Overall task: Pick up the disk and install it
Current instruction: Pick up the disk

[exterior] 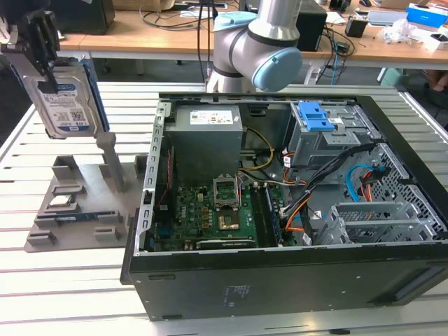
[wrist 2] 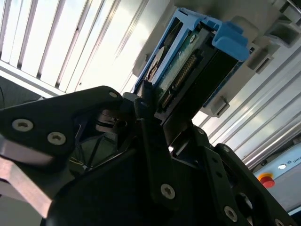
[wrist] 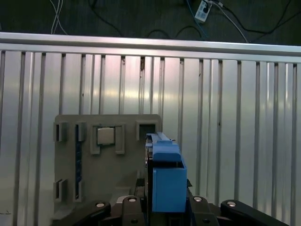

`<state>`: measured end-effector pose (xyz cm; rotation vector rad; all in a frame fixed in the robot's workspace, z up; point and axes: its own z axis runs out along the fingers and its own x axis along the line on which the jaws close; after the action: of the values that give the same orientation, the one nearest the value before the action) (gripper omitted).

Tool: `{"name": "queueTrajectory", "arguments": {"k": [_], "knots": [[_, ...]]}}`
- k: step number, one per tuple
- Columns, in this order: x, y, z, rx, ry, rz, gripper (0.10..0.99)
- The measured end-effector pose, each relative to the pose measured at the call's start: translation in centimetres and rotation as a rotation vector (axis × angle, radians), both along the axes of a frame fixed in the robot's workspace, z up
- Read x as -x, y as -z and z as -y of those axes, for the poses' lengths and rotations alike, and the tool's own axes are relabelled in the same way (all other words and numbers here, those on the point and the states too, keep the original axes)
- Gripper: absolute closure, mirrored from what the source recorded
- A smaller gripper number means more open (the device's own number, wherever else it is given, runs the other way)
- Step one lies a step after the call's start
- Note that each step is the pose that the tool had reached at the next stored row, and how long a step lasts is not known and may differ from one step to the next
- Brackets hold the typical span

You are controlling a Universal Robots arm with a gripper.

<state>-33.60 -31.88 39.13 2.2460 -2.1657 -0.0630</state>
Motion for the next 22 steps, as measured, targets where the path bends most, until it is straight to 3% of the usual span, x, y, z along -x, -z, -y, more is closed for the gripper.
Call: {"name": "queueTrajectory", "arguments": {"k": [1, 7, 13, 21, 22], "knots": [[-0.09, -0.55, -0.09, 0.0, 0.0, 0.0, 0.722], [-0.2, -1.6, -0.19, 0.0, 0.0, -0.0001, 0.722], [-0.23, -3.57, -0.4, 0.0, 0.0, 0.0001, 0.722], [-0.24, -7.24, -0.97, 0.0, 0.0, 0.0, 0.722], [-0.24, -8.03, -1.08, 0.0, 0.0, -0.0001, 0.722]]}}
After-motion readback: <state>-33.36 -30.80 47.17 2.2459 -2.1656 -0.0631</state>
